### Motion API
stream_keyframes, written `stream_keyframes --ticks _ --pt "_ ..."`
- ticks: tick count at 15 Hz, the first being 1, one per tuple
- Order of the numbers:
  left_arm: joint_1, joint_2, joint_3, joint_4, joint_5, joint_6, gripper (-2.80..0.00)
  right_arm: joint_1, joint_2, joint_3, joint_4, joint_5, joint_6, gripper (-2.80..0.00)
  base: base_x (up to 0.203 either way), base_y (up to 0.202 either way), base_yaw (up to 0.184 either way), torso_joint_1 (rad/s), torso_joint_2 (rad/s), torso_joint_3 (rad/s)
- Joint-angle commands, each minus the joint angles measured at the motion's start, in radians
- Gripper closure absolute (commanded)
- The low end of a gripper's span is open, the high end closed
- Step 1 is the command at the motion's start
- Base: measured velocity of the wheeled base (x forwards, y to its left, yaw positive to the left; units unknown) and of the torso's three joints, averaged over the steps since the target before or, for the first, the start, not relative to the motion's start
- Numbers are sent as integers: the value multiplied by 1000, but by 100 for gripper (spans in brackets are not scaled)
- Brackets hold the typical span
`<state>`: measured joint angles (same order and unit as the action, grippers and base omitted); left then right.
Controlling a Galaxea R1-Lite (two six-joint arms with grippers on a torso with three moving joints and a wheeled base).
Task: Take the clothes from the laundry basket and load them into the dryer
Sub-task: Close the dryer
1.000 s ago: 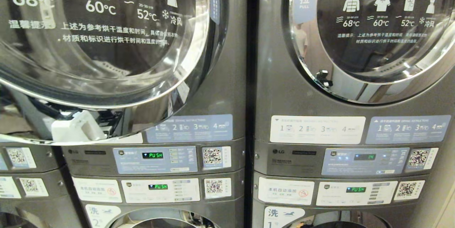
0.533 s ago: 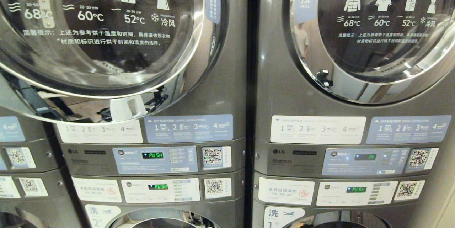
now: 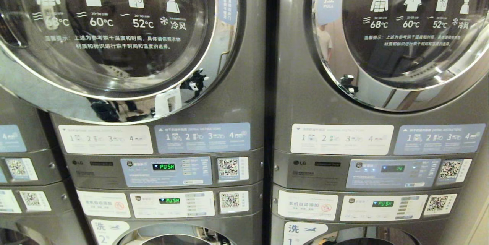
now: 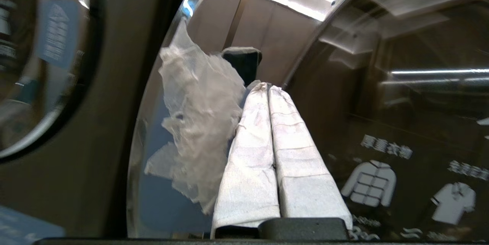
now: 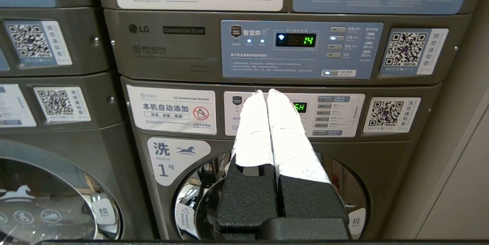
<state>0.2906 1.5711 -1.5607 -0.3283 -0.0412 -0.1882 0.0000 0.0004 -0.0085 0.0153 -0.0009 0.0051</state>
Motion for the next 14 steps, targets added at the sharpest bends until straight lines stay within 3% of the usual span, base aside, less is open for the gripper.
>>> stream_keyframes --ticks 1,4,9,14 --pt "20 115 -17 -40 -64 -32 0 0 0 1 0 -1 1 0 0 0 0 0 0 0" --pt "47 217 -48 -128 -113 -57 0 0 0 1 0 -2 2 0 0 0 0 0 0 0" --pt "76 387 -196 -293 -147 -176 0 0 0 1 0 -2 1 0 0 0 0 0 0 0" --pt "104 543 -365 -306 -199 -191 0 0 0 1 0 -2 3 0 0 0 0 0 0 0"
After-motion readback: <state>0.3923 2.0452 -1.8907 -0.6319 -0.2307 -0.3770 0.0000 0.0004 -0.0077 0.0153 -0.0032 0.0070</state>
